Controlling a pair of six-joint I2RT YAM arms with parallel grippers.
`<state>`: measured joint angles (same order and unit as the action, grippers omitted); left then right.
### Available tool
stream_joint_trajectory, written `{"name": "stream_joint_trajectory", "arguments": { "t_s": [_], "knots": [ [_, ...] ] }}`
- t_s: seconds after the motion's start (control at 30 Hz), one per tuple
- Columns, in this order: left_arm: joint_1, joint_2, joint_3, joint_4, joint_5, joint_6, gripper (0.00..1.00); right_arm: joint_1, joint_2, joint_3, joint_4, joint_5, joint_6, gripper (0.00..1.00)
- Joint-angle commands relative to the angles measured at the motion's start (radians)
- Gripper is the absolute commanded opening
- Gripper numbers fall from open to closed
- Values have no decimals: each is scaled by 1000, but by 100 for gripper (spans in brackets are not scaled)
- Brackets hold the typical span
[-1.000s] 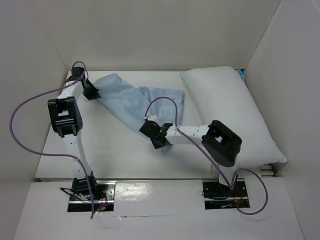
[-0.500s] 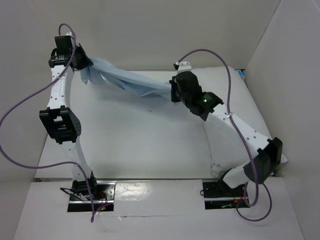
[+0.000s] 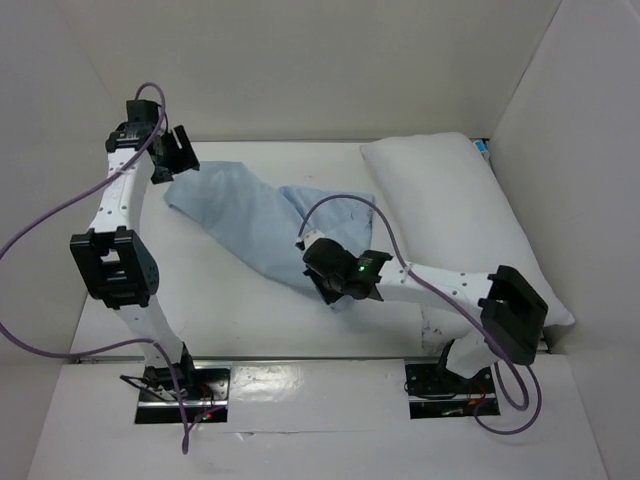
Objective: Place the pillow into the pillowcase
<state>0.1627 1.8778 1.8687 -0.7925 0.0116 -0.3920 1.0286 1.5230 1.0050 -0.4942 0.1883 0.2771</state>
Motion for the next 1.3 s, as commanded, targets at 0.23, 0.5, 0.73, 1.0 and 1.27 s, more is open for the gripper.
{"name": "stream_joint_trajectory", "arguments": {
  "t_s": [0.23,0.5,0.73,1.0,1.27],
  "knots": [
    [53,-53,-190,-25,-205,-182,81,-67,-130,126,2,120,-19,0],
    [95,102,-138,50,-153,-217,81,-78,-144,116,2,99,-19,0],
    [104,247,-39,108,-95,-249,71,-87,-126,116,2,54,-19,0],
    [104,327,67,128,-76,-238,8,-96,-104,145,-32,85,-10,0],
    [104,374,496,47,157,-156,0,-361,-116,314,-87,152,-88,0]
  ]
}}
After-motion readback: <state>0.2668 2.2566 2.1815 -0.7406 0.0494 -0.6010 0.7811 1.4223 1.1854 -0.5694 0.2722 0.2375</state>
